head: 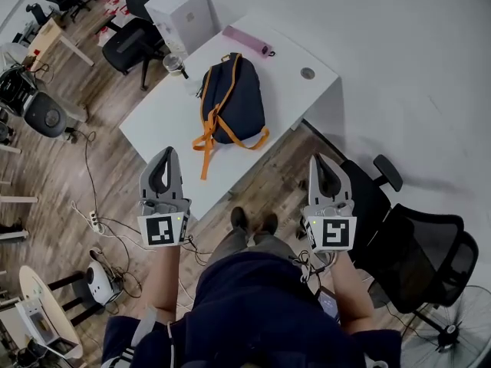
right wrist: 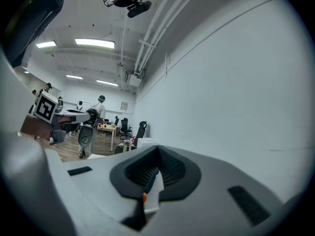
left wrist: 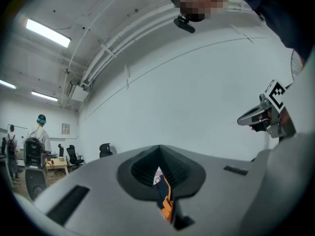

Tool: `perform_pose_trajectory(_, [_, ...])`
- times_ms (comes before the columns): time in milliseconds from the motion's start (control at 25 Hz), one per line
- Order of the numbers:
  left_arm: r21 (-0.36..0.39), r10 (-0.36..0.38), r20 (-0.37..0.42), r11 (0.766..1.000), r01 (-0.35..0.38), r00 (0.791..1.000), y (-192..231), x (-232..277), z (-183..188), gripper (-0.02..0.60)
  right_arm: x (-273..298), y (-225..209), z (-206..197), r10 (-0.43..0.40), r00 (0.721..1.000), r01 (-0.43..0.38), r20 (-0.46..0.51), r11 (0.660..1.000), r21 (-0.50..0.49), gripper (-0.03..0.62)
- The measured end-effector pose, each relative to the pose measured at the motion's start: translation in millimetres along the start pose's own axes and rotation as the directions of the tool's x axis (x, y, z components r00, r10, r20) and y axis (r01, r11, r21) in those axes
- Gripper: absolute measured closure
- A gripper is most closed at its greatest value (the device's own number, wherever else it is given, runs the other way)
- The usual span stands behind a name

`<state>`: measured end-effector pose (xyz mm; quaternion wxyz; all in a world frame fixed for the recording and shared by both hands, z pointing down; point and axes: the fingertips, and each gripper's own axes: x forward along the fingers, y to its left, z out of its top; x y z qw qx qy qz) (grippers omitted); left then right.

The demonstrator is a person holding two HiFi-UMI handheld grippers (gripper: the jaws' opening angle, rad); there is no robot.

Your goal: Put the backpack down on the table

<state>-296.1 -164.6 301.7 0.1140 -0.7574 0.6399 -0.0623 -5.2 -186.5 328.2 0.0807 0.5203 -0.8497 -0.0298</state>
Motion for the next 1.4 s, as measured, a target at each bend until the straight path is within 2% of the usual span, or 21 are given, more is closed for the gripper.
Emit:
perform_pose_trajectory(280, [0.009,0.019,-0.022,1.000,-0.019,1.000,0,-15,-9,0.580,-13,0,-8,-0.021,1.000,0.021,-0.004,1.000,0.006,0.594])
perform_pose_trajectory(480, [-0.023,0.032,-0.031,0.999,-0.032,0.999,-2,-17,-10,0.580,-18,3,-16,-0.028,1.000,0.028,-0.009,1.000,-0.003,0.595])
perform_pose_trajectory(640, [0.008,0.020,-0.022,1.000,-0.020,1.000,-3,-19,-12,0.580,-20,3,-20,-0.040,0.999,0.040,-0.026,0.999,-0.004,0.597])
perform_pose_trajectory(1400, [-0.006,-0.011,-0.014,1.000,0.011,1.000,-14,-13,-10,0.580,-17,-5,-20,-0.050,0.998,0.049,-0.050,0.999,-0.010,0.597])
